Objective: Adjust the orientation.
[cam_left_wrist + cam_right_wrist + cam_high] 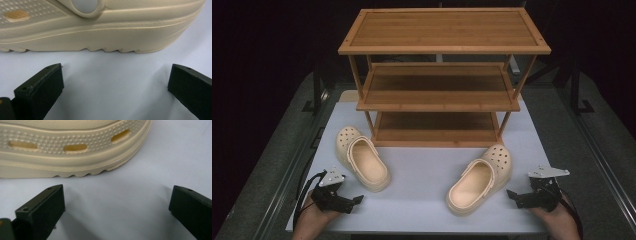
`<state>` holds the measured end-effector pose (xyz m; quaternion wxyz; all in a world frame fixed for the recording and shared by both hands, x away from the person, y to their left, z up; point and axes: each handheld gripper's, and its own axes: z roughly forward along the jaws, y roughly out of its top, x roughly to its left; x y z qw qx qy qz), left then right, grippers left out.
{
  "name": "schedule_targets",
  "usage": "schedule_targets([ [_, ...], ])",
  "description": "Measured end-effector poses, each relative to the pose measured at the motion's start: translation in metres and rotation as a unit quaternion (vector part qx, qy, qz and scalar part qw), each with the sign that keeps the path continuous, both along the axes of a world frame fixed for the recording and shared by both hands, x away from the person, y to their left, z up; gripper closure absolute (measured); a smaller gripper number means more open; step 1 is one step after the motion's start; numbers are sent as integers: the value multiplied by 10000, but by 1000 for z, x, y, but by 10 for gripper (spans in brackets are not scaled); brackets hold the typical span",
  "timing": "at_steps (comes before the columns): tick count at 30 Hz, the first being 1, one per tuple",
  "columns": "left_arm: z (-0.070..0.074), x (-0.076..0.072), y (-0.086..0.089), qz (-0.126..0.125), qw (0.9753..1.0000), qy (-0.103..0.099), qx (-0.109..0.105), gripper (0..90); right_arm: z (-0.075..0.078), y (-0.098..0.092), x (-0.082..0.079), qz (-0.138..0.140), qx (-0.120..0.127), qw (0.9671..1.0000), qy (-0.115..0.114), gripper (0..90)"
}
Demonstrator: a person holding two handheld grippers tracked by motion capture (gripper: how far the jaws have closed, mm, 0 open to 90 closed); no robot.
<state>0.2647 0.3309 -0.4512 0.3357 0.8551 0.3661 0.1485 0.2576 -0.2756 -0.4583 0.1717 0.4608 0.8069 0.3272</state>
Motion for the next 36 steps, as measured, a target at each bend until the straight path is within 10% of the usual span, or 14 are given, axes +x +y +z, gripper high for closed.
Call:
schedule_targets([
  [14, 3, -4, -2, 159, 9999, 25, 48, 7, 0, 1, 0, -6, -26, 10000, -10, 0],
  [22, 13, -10, 5, 308, 9994, 159, 13, 164, 0, 1, 0, 0, -22, 10000, -16, 0],
  [36, 40, -4, 19, 391, 9987, 78, -308, 739, 0, 1, 0, 0, -23, 10000, -13, 0],
])
